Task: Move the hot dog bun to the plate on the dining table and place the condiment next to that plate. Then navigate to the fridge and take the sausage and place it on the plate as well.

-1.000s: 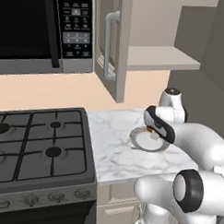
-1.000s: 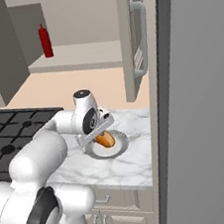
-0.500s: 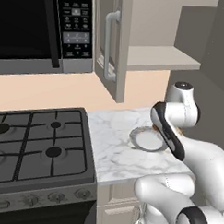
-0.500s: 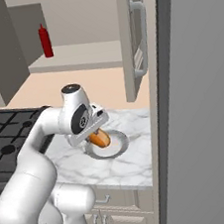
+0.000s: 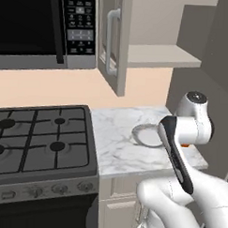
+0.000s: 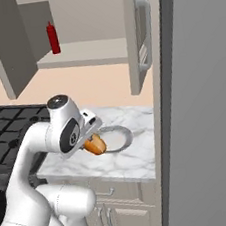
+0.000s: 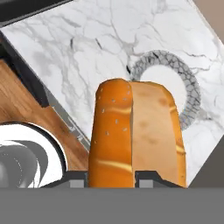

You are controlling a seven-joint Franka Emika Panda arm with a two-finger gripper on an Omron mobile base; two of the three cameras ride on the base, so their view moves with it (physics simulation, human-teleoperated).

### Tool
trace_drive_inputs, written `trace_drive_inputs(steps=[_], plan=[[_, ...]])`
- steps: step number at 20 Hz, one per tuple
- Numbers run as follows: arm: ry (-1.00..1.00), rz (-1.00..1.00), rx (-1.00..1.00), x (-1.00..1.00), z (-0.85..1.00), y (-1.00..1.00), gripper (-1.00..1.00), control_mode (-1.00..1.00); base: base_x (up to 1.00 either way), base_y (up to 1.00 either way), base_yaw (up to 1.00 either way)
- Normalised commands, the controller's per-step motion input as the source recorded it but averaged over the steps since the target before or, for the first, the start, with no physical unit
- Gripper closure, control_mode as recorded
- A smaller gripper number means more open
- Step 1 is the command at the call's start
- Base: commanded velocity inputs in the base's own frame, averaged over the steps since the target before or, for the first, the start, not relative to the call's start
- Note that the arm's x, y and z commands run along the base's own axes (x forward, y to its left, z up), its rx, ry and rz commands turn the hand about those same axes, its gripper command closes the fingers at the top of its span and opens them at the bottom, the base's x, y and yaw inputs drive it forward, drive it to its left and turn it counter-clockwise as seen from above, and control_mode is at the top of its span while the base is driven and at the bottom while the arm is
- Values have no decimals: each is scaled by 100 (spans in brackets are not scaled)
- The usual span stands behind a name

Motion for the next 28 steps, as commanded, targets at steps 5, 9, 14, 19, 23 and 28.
trace_drive_inputs(steps=[5,9,14,19,23,28], plan=[[0,0,0,0,0,0,100,100,-97,32,28],[0,0,0,0,0,0,100,100,-68,47,46],[0,0,0,0,0,0,100,100,-25,68,62],[0,0,0,0,0,0,100,100,-9,77,67],[0,0,0,0,0,0,100,100,-7,73,70],[0,0,0,0,0,0,100,100,-10,71,70]])
